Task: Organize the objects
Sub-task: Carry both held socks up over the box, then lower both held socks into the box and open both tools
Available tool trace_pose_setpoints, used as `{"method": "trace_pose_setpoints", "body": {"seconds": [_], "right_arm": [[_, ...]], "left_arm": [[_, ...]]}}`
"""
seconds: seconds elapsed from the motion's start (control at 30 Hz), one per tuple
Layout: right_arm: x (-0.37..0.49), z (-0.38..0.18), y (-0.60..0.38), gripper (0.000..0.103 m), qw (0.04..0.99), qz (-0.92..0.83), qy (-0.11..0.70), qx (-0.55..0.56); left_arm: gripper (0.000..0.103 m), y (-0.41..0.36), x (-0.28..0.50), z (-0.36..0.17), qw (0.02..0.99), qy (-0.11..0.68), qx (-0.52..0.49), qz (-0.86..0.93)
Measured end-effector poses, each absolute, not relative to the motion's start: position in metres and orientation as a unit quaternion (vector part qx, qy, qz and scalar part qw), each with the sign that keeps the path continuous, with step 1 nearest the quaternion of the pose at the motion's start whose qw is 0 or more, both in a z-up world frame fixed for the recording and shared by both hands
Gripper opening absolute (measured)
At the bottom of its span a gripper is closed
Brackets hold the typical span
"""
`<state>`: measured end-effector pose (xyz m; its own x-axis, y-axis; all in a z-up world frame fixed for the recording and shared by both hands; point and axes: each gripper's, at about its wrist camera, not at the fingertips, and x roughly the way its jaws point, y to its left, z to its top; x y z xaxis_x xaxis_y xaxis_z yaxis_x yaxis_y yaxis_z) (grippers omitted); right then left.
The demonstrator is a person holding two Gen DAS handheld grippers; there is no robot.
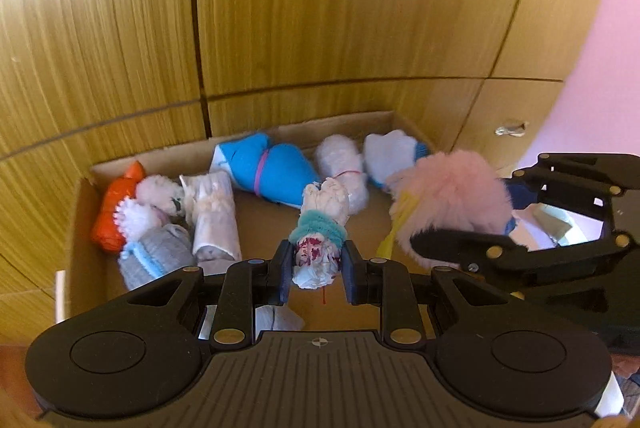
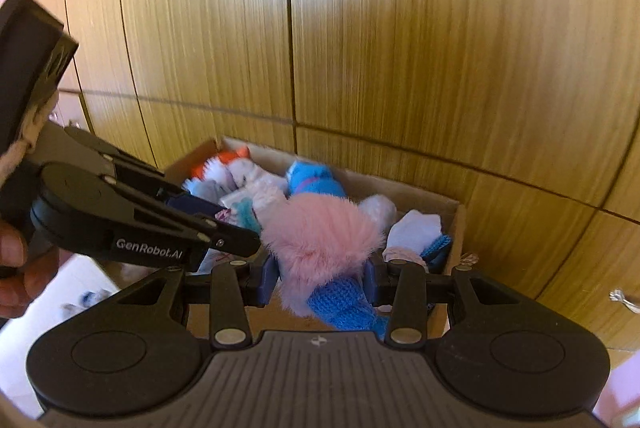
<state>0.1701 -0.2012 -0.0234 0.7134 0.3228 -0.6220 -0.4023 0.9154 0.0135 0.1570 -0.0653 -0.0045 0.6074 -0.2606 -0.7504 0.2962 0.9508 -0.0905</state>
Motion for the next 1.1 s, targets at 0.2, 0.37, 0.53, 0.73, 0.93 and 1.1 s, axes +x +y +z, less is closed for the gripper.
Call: {"method": "trace_pose_setpoints", "body": {"seconds": [0.2,0.37,0.53,0.73,0.93,1.1], "right_arm": [[0.191,-0.049,-0.196,0.038,0.908,0.211,0.354,-0.071],[0.202,-0.060,-0.188,0.038,0.903,0.213,0.364,-0.083],[0.214,-0.061,-0.186,0.038,0.900,0.210,0.371,-0.089],[0.218,-0.064,-0.184,0.046,0.893,0.203,0.387,-0.104],[0.220,-0.065,-0.186,0.057,0.897,0.189,0.386,-0.106],[0.215,-0.059,-0.194,0.060,0.899,0.187,0.384,-0.091]], "left_arm": [[0.031,-0.062,0.176,-0.026,0.891,0.429,0.024,-0.148],[0.031,-0.060,0.183,-0.036,0.888,0.437,0.023,-0.141],[0.031,-0.056,0.189,-0.039,0.888,0.439,0.021,-0.133],[0.034,-0.060,0.198,-0.047,0.883,0.452,0.025,-0.125],[0.037,-0.066,0.200,-0.049,0.882,0.451,0.032,-0.130],[0.047,-0.070,0.196,-0.043,0.886,0.446,0.034,-0.126]]}}
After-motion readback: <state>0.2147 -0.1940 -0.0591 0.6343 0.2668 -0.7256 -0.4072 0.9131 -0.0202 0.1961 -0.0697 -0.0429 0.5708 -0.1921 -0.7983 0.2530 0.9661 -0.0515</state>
